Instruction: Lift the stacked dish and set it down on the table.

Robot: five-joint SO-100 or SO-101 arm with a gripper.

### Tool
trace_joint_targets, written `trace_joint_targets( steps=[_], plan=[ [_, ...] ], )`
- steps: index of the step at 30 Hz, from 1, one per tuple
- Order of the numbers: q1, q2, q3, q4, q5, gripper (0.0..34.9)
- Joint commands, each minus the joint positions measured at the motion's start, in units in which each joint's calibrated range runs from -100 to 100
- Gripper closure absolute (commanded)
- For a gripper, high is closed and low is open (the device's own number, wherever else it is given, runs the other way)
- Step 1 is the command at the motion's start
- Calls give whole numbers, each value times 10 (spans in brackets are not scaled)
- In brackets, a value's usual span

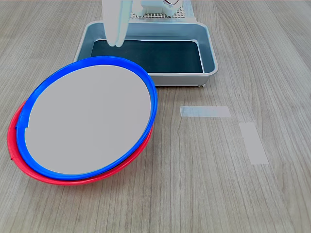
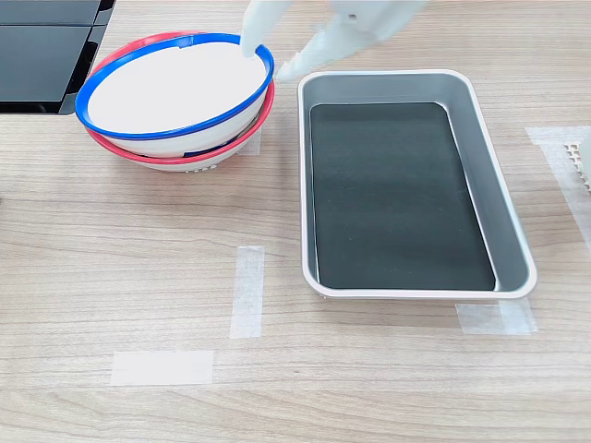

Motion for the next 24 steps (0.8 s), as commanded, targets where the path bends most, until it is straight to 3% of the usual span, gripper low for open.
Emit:
trace_joint_targets(
  steps=[1, 4, 7, 9, 12, 13, 14, 15, 18, 24],
  plan=[
    [13, 19, 2, -14, 1, 88],
    [12, 46, -6, -31, -13, 75],
    [8, 75, -18, -39, -25, 96],
    [3, 103, -32, -43, -31, 147],
    [-6, 133, -53, -44, -37, 190],
    [-9, 141, -61, -44, -39, 218],
    [-13, 148, -73, -42, -40, 286],
    [-14, 150, -86, -40, -41, 319],
    [-12, 146, -102, -35, -39, 345],
    [3, 127, -125, -24, -36, 349]
  ],
)
